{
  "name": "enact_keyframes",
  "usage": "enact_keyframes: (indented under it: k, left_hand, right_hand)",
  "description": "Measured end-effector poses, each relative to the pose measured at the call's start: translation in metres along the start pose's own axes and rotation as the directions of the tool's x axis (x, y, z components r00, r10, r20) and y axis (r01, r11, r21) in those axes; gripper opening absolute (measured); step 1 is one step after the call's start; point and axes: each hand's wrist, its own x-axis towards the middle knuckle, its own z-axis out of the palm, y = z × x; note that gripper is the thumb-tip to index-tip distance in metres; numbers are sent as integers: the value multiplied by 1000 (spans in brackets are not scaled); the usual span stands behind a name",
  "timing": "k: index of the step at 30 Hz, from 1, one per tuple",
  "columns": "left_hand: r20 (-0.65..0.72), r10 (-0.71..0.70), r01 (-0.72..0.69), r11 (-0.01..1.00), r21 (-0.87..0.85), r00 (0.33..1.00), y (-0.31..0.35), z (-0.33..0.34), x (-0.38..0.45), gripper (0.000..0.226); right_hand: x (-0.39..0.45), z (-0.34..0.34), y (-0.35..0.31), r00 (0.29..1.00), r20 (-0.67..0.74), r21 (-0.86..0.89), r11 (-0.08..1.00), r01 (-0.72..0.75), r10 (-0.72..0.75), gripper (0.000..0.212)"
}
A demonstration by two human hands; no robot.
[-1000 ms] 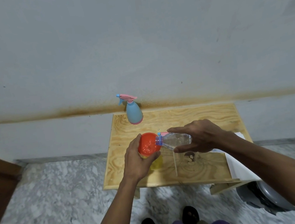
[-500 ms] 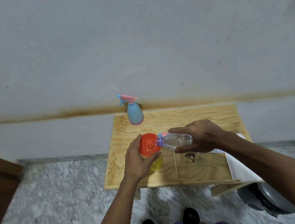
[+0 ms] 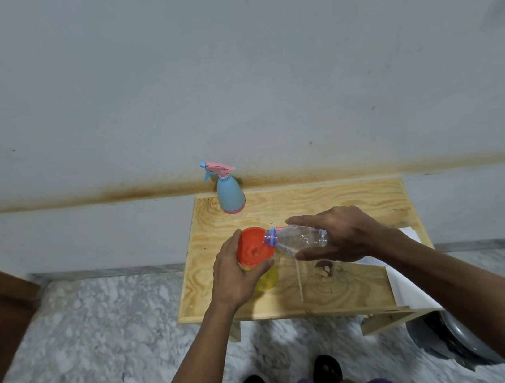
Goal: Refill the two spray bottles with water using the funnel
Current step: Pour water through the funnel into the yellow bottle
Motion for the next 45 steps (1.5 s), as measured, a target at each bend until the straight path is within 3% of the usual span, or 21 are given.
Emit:
enact_keyframes:
  k: [5, 10, 15, 20, 30, 45]
  left_hand:
    - [-2, -9, 9, 1000, 11, 1000, 0, 0, 0, 100]
    - [-9, -16, 16, 1000, 13, 1000, -1, 1, 1, 101]
    - [-8, -13, 13, 1000, 19, 1000, 0, 2, 0, 100]
    - [-4, -19, 19, 1000, 20, 1000, -1, 1, -1, 100]
    - [3, -31, 31, 999, 7, 1000, 3, 0, 1, 101]
    - [-25, -51, 51, 999, 14, 998, 4, 1, 1, 102]
  right_hand:
    - [-5, 6, -7, 981, -155, 280, 957, -73, 121, 82]
    - [-13, 17, 0, 838, -309, 703, 702, -118, 450, 72]
    - [-16, 25, 18, 637, -360, 809, 569, -151, 682, 64]
    - [-8, 44, 32, 541, -340, 829, 517, -213, 769, 68]
    - [-3, 87, 48, 485, -148, 880, 338, -333, 862, 73]
    - [-12, 86, 50, 486, -127, 869, 333, -367, 865, 76]
